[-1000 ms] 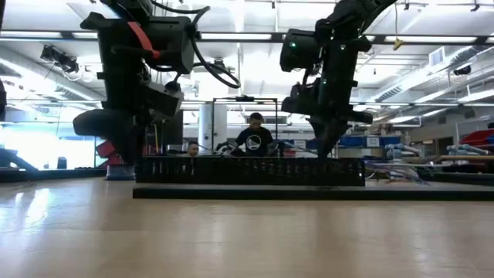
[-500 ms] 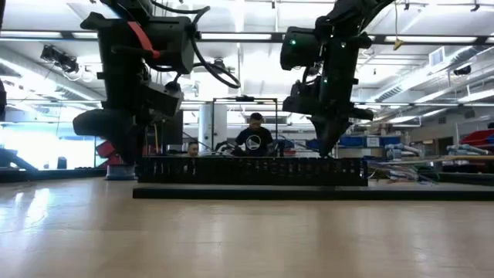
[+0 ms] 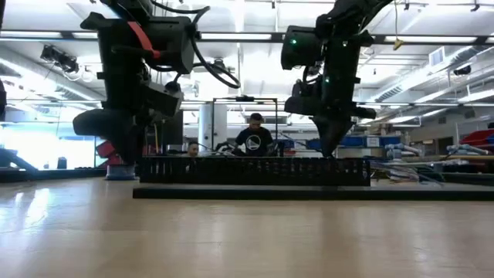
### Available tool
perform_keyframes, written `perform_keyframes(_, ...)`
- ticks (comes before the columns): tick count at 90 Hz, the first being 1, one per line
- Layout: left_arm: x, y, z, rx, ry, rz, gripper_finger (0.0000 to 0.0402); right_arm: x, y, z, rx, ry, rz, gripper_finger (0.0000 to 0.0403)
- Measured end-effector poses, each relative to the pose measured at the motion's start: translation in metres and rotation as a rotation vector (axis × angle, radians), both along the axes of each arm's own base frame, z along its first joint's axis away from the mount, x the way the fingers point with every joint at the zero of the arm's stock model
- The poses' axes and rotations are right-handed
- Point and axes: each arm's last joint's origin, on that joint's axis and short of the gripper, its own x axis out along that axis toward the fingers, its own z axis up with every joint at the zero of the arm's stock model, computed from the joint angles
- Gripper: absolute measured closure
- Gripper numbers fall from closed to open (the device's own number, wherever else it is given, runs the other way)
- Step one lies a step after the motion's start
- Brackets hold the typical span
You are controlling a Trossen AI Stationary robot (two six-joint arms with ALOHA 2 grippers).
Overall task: Ziptie cables
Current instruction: Put the ziptied wire cables into the black cable duct
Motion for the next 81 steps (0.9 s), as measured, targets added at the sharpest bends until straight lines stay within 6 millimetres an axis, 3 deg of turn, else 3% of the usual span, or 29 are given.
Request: perform_keyframes(81, 0.0001, 0.0, 0.0, 0.0, -0.001, 0.0, 0.0264, -0.0029, 0.0, -0.006, -0.015, 0.015, -0.013, 0.0403)
